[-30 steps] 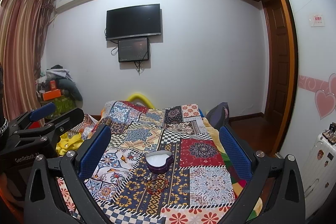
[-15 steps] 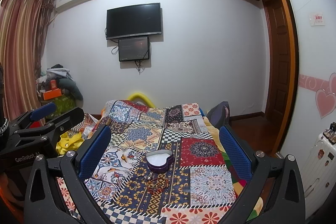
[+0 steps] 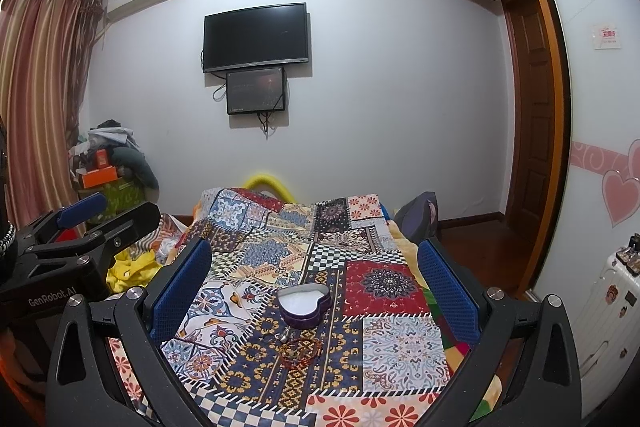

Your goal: Organize jewelry

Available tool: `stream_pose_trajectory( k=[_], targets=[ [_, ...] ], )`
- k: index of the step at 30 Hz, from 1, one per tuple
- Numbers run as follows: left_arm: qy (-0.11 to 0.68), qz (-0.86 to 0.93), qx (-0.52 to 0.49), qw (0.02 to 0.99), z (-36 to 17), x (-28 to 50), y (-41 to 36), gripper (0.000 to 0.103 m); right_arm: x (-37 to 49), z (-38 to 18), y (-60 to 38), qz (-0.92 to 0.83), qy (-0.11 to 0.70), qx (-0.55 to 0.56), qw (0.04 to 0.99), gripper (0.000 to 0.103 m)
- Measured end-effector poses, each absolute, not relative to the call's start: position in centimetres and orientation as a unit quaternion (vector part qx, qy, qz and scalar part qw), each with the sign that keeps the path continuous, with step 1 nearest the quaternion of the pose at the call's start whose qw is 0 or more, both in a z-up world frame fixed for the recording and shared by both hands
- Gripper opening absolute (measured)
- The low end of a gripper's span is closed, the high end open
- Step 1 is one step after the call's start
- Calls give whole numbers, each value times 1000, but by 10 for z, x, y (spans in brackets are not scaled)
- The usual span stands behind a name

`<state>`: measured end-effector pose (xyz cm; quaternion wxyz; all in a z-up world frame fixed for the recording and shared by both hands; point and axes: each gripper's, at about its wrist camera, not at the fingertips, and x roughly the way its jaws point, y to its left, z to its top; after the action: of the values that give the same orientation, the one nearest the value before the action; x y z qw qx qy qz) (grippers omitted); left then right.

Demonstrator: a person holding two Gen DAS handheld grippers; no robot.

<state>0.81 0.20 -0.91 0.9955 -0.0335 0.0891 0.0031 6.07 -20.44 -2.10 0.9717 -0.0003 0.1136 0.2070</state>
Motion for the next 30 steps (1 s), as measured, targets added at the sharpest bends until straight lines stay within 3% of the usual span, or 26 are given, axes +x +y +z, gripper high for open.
stream_pose_trajectory(
  k=[17,30],
  targets=[
    [118,4,-32,993,-23,29,4,103,79,-31,-207,206,139,3,969,102],
    [245,10,-33,969,-87,103,19,103,141,-102,-213,172,259,-14,950,102]
  ],
)
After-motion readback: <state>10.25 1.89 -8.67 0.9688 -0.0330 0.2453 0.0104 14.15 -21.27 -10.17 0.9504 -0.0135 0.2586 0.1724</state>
